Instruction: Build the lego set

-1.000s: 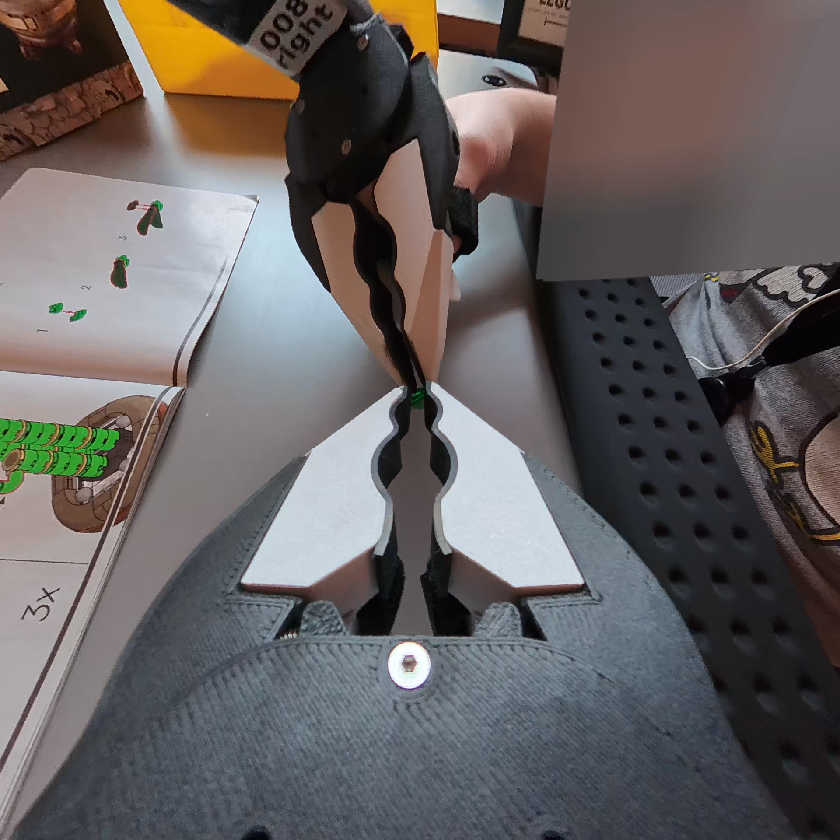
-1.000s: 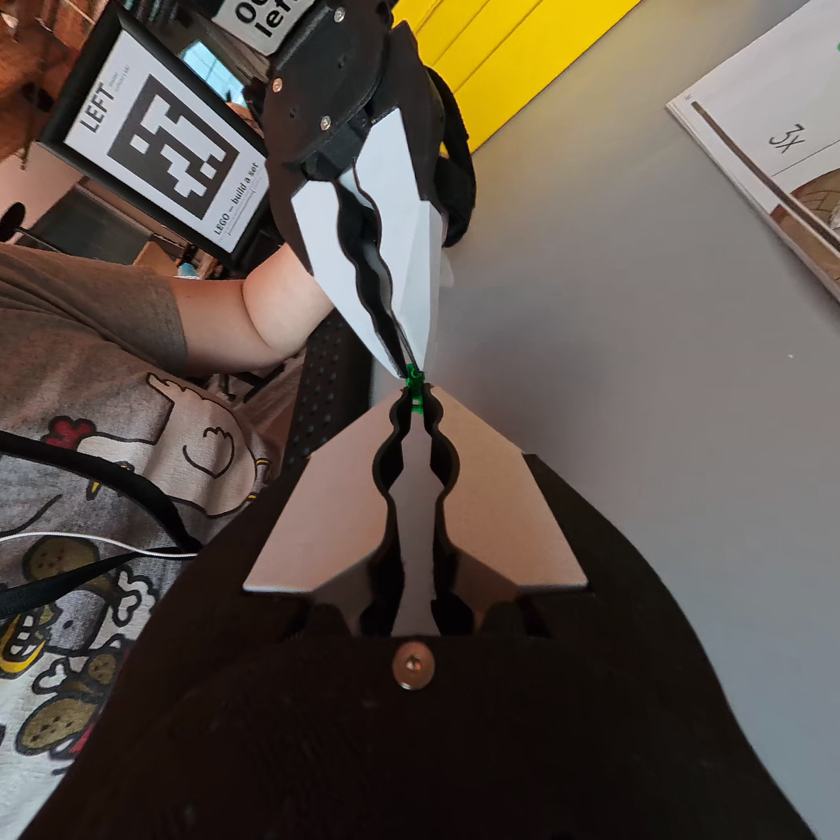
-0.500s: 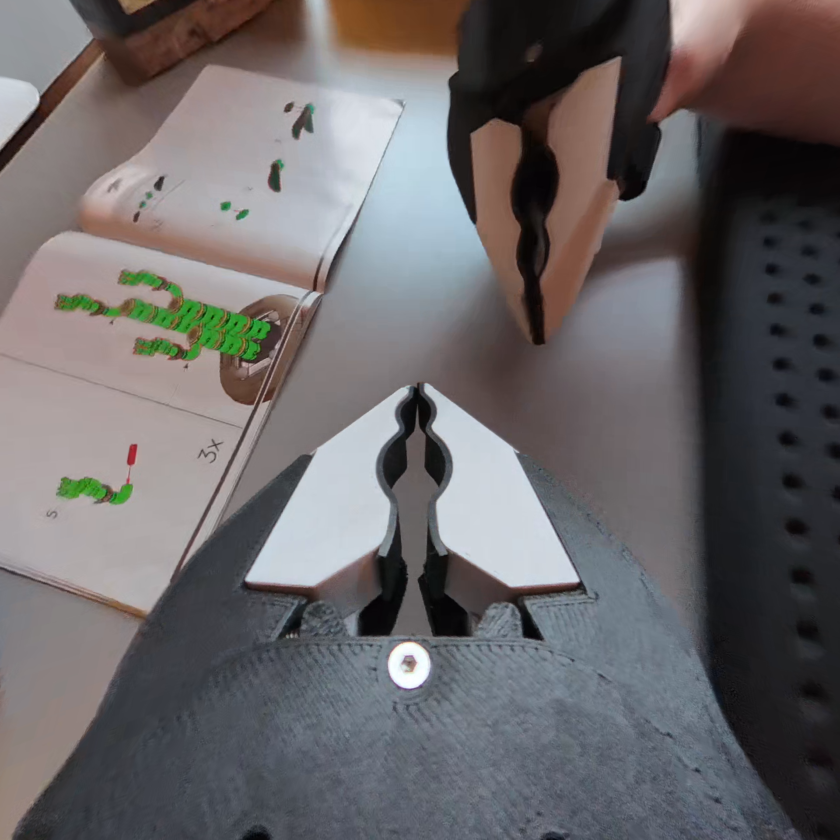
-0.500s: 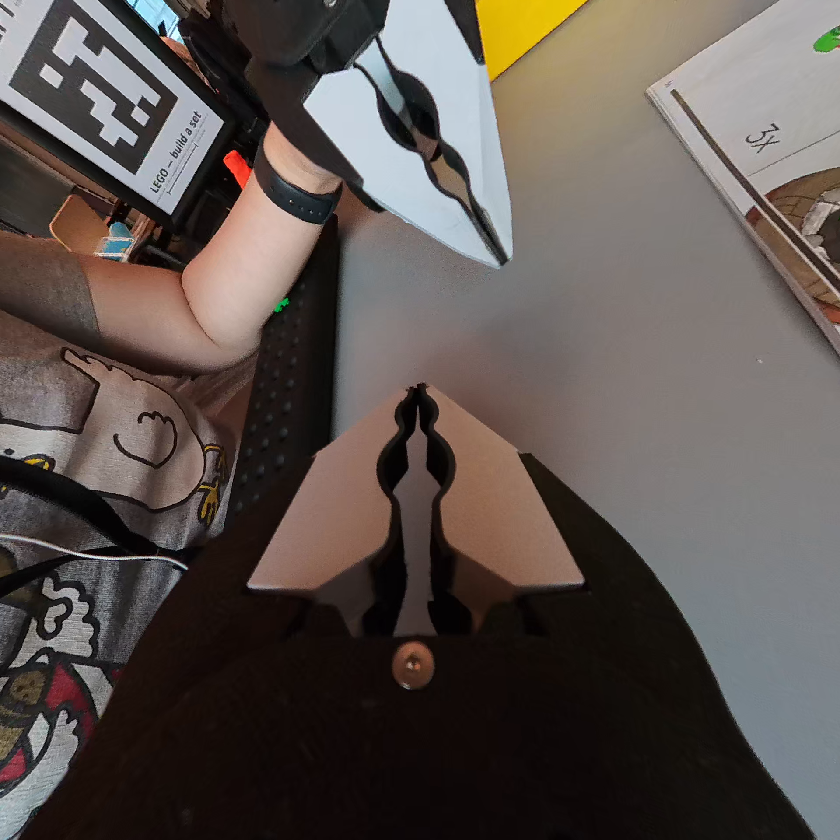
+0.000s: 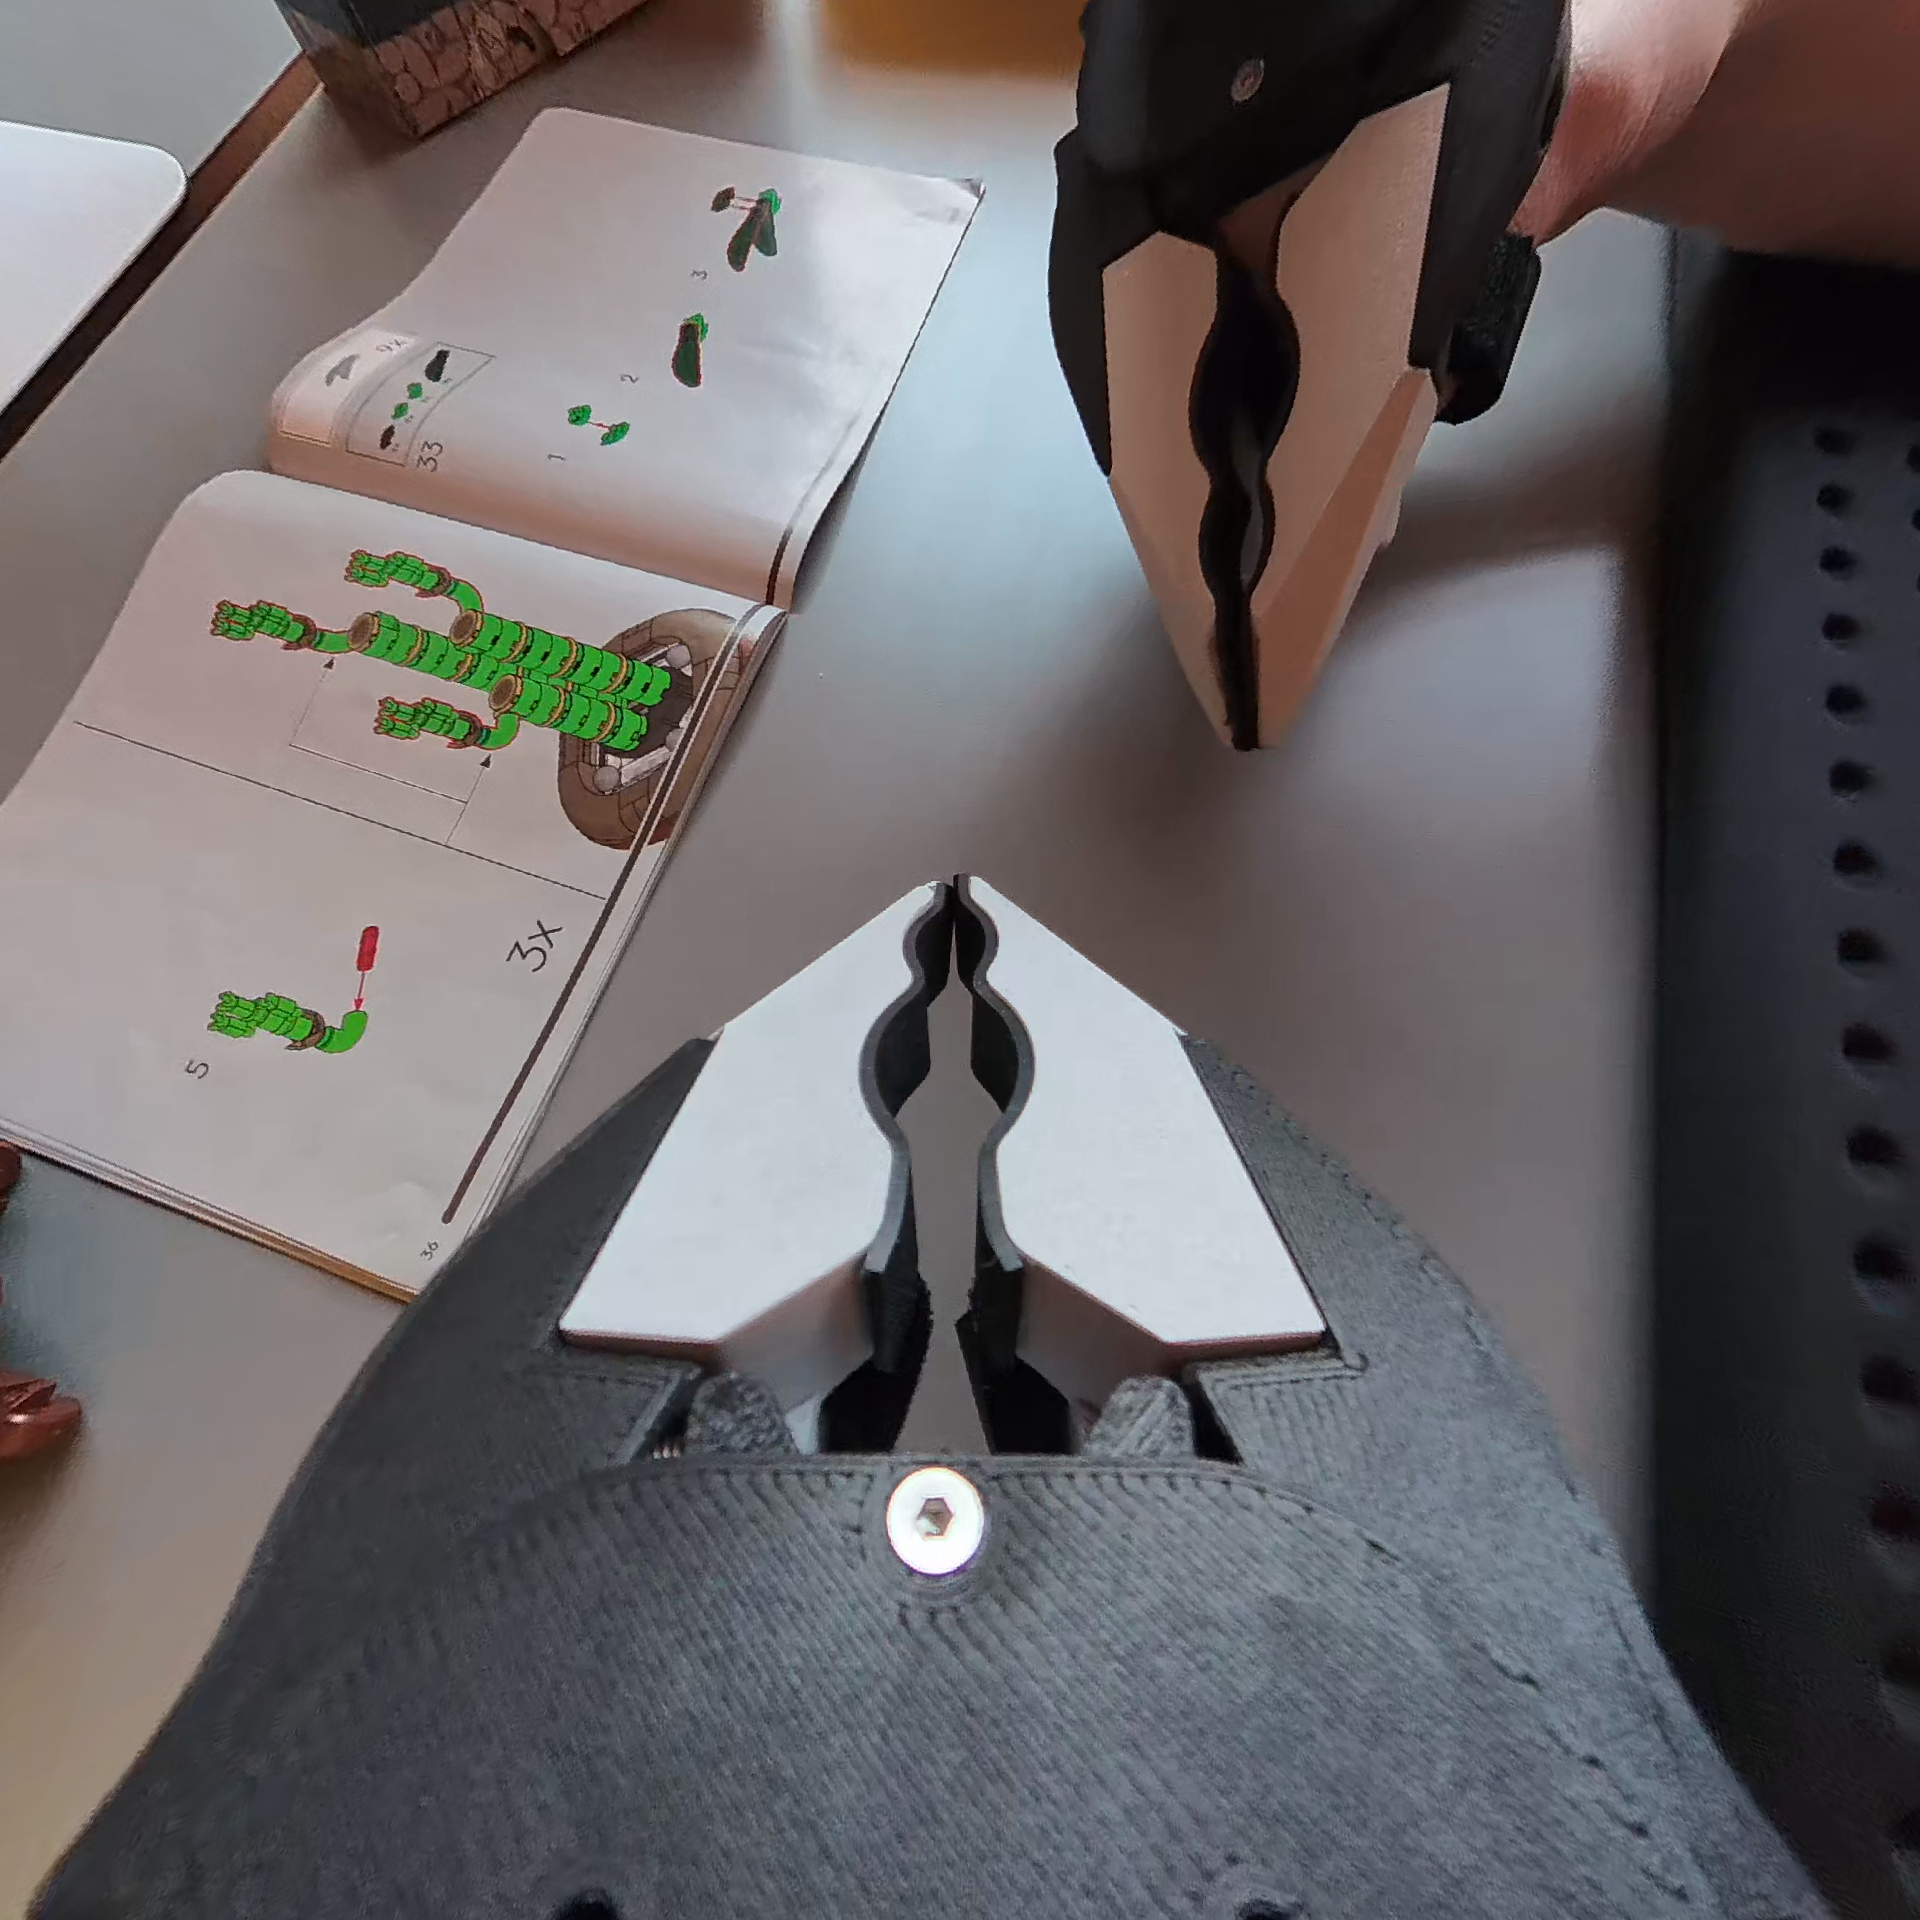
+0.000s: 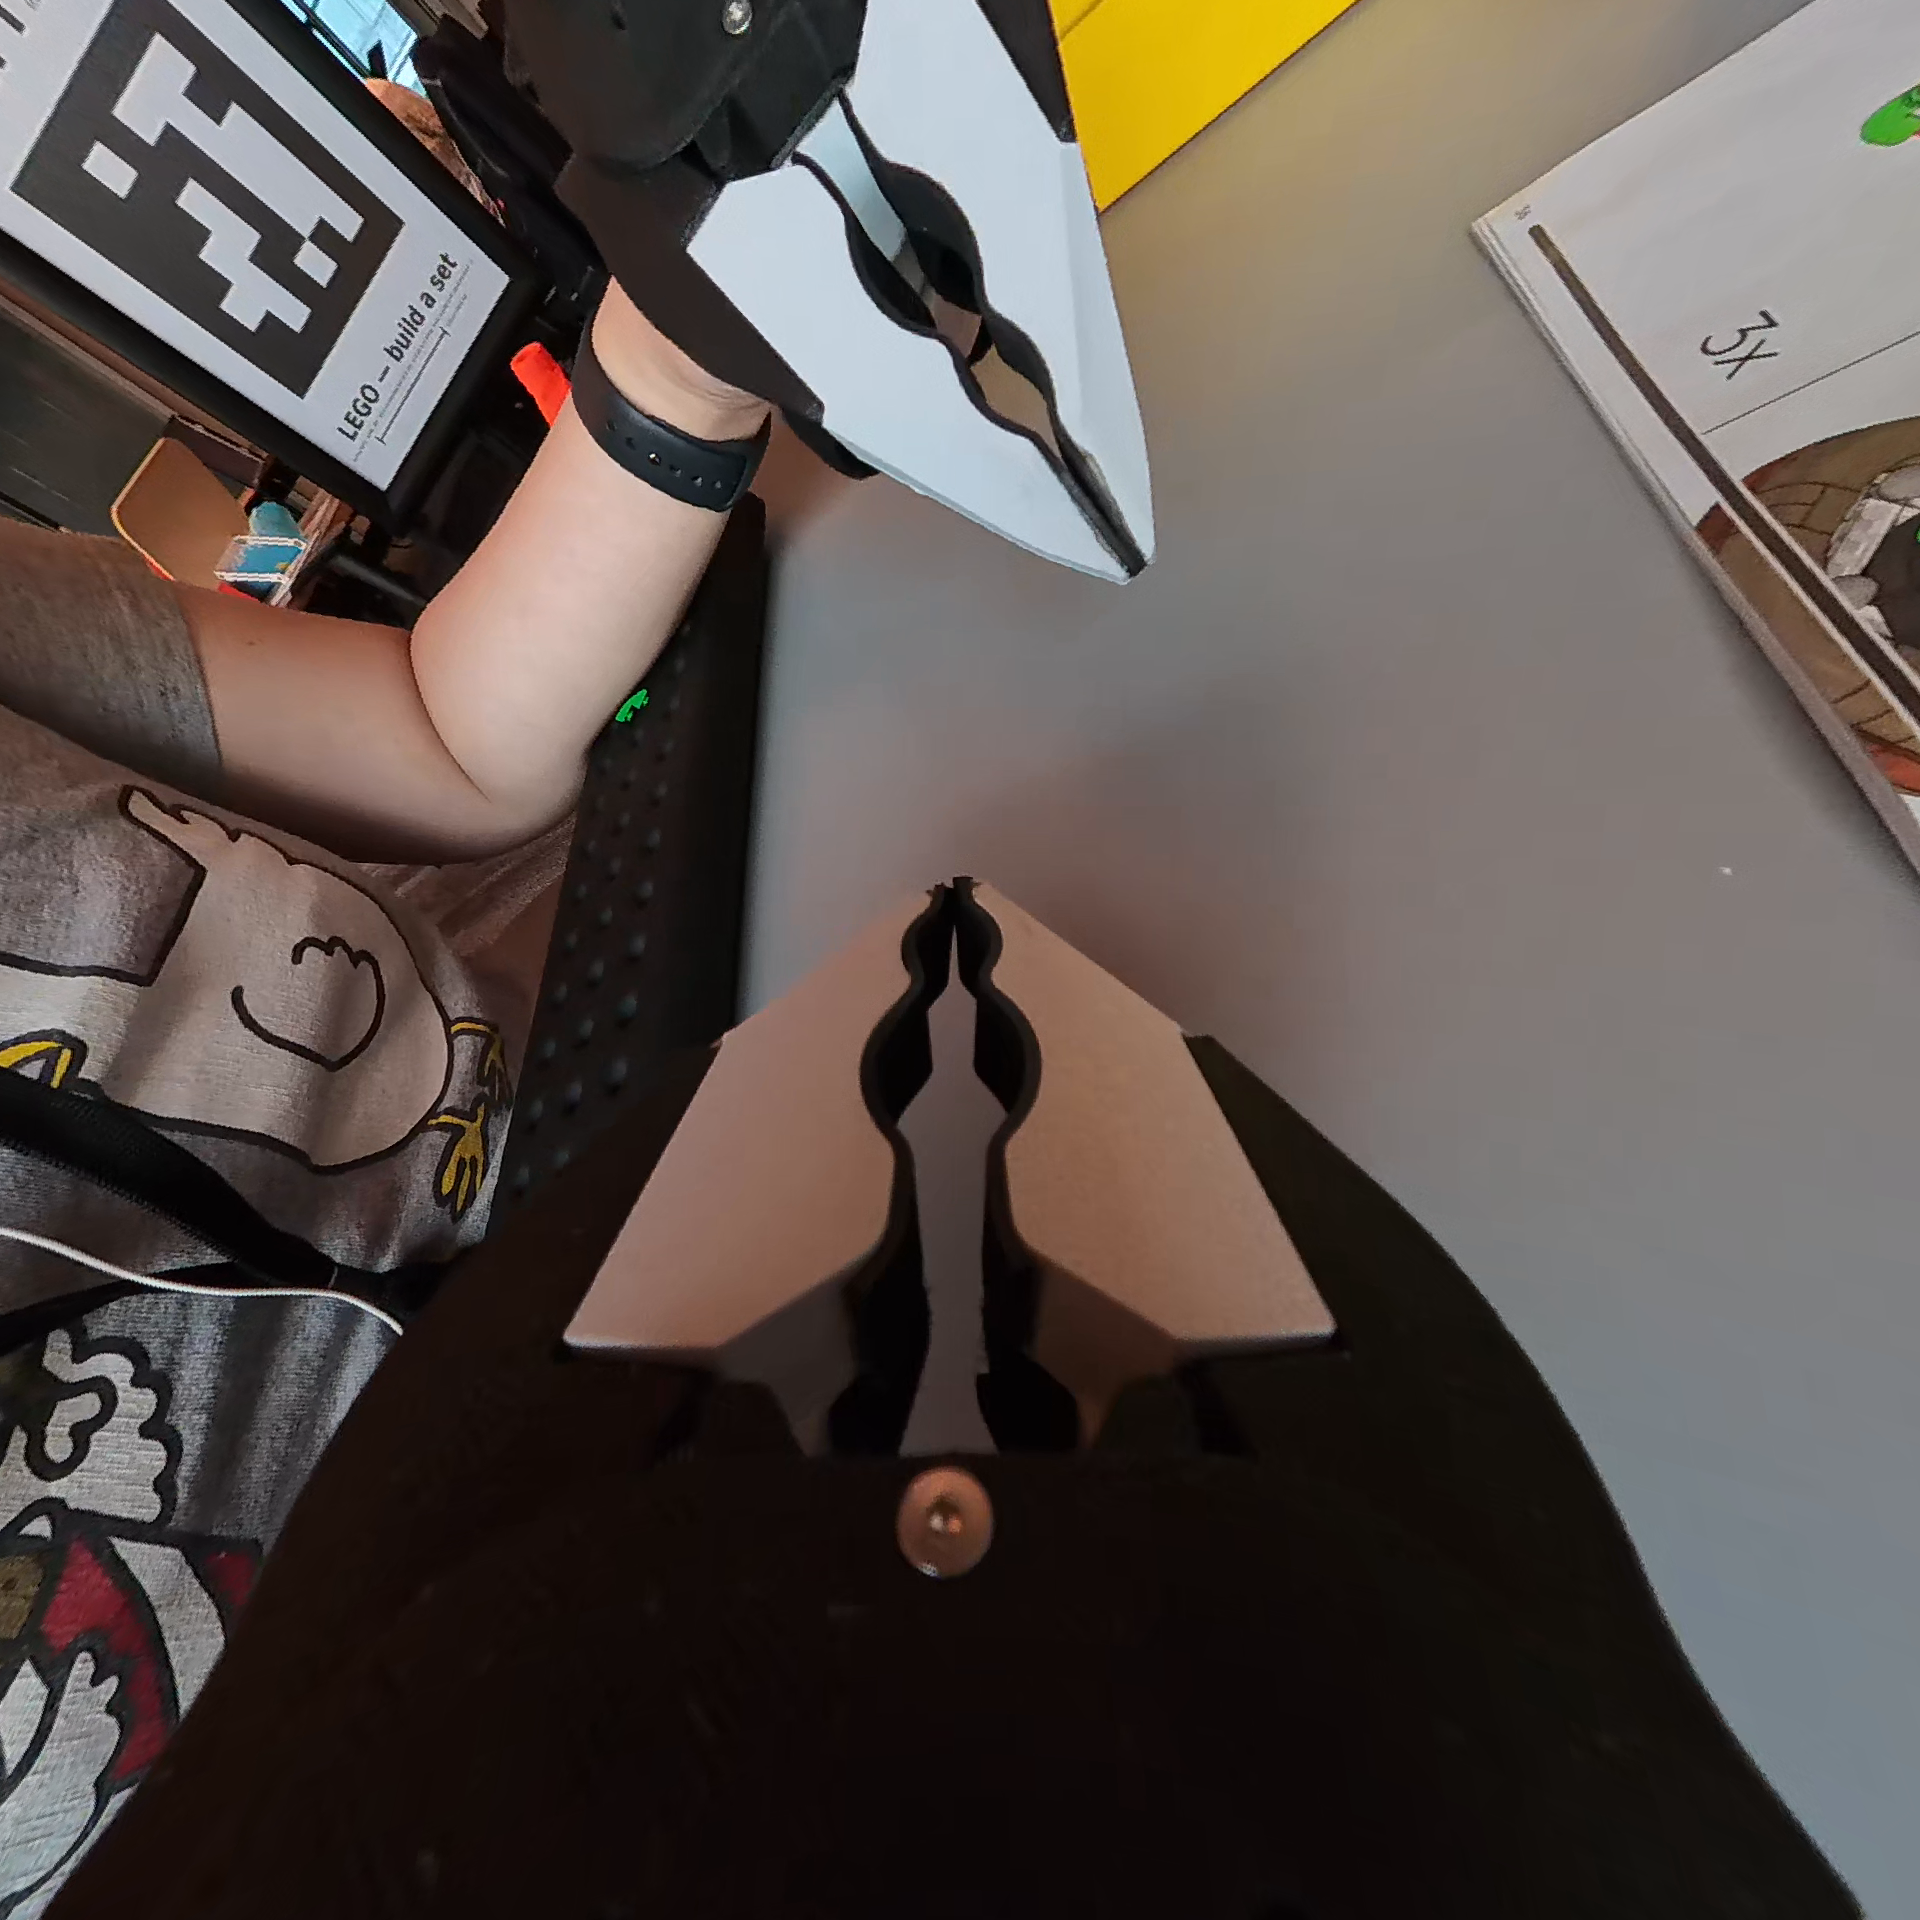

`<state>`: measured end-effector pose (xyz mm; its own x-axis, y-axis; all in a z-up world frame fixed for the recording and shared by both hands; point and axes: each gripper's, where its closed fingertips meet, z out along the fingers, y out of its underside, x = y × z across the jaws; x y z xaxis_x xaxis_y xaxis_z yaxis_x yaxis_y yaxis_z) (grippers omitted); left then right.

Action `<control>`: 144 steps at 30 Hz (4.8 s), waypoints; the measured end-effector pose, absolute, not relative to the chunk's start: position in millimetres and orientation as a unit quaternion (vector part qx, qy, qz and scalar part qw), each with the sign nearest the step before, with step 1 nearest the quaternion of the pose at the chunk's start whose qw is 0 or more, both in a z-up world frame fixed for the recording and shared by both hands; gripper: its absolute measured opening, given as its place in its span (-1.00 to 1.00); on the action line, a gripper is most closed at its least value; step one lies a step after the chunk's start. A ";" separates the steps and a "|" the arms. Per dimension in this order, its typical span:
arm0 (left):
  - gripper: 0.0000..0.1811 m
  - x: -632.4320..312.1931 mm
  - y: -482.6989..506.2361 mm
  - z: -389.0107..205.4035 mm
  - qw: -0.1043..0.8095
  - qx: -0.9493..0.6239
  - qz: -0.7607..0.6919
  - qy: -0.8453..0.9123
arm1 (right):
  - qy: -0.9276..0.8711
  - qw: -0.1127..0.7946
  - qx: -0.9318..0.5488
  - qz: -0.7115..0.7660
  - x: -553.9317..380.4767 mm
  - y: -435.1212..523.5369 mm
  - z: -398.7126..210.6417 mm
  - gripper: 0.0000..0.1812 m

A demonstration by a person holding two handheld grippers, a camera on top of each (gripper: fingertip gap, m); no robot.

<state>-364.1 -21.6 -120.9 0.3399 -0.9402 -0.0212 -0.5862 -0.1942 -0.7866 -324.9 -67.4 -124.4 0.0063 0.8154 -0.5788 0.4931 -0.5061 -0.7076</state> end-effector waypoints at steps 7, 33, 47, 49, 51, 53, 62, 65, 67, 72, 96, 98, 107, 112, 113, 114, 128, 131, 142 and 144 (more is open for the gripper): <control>-1.00 -362.5 -21.4 -116.5 0.370 -0.730 -0.255 0.515 | -0.473 0.161 -0.692 0.522 -322.1 -67.1 -121.8 -1.00; -1.00 -362.1 -24.0 -73.5 0.455 -0.686 -0.210 0.528 | -0.588 0.261 -0.668 0.375 -326.4 -47.3 -106.9 -1.00; -1.00 -360.5 -7.5 -76.4 0.432 -0.696 -0.197 0.539 | -0.540 0.311 -0.685 0.378 -307.0 -5.1 -88.8 -1.00; -1.00 -361.0 -7.7 -75.2 0.433 -0.696 -0.191 0.541 | -0.545 0.315 -0.683 0.371 -305.7 -4.5 -88.7 -1.00; -1.00 -362.4 -7.3 -71.8 0.438 -0.693 -0.186 0.542 | -0.547 0.320 -0.682 0.365 -304.3 -3.2 -87.8 -1.00; -1.00 -365.8 -5.0 -68.0 0.443 -0.693 -0.182 0.539 | -0.548 0.324 -0.681 0.362 -302.6 -1.9 -86.5 -1.00; -1.00 -373.6 1.3 -59.3 0.463 -0.694 -0.174 0.523 | -0.556 0.315 -0.681 0.358 -303.5 -5.0 -94.6 -1.00; -1.00 -375.1 2.1 -60.4 0.474 -0.694 -0.178 0.512 | -0.566 0.312 -0.679 0.348 -305.3 -7.7 -102.0 -0.99; -1.00 -375.6 0.8 -64.0 0.478 -0.695 -0.183 0.505 | -0.567 0.308 -0.680 0.347 -306.6 -8.5 -107.7 -0.99; -1.00 -375.7 -9.1 -81.7 0.474 -0.696 -0.157 0.516 | -0.570 0.306 -0.682 0.343 -309.0 -9.1 -116.4 -0.98; -1.00 -370.3 -6.8 -69.1 0.508 -0.688 -0.195 0.481 | -0.577 0.329 -0.679 0.312 -311.1 -5.3 -126.1 -0.92; -1.00 -369.2 -7.6 -67.1 0.509 -0.686 -0.200 0.479 | -0.571 0.332 -0.681 0.316 -309.0 -2.5 -123.8 -0.92; -1.00 -376.3 1.6 -49.6 0.543 -0.679 -0.169 0.464 | -0.555 0.337 -0.681 0.338 -311.2 -7.1 -119.0 -0.92; -1.00 -384.7 3.5 -39.4 0.551 -0.690 -0.174 0.437 | -0.564 0.341 -0.673 0.336 -309.3 -14.7 -119.0 -0.92; -1.00 -385.7 -0.3 -32.9 0.558 -0.687 -0.173 0.432 | -0.567 0.345 -0.667 0.339 -310.5 -16.2 -116.5 -0.91; -1.00 -386.9 -5.9 -23.5 0.570 -0.681 -0.171 0.427 | -0.569 0.349 -0.661 0.343 -311.7 -17.5 -114.3 -0.91; -0.90 -480.6 -324.9 14.2 0.711 -0.677 -0.034 0.187 | -0.631 0.482 -0.552 0.253 -317.8 -33.3 -88.4 -0.74; -0.75 -504.9 -408.5 -27.8 0.667 -0.735 0.016 0.118 | -0.663 0.510 -0.487 0.252 -332.2 -80.7 -60.7 -0.71; -0.54 -559.9 -593.1 -61.4 0.696 -0.698 -0.032 -0.166 | -0.779 0.312 -0.206 0.504 -453.3 -478.6 -132.1 -0.63; -0.55 -566.7 -603.9 -65.9 0.694 -0.699 -0.010 -0.173 | -0.799 0.288 -0.242 0.470 -487.6 -489.5 -210.9 -0.64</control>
<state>-566.7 -603.9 -65.9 0.9400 0.2284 0.2535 0.2550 0.0234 -0.9667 -487.6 -489.5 -210.9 -0.7172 0.6566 0.2335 0.1150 0.4419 -0.8897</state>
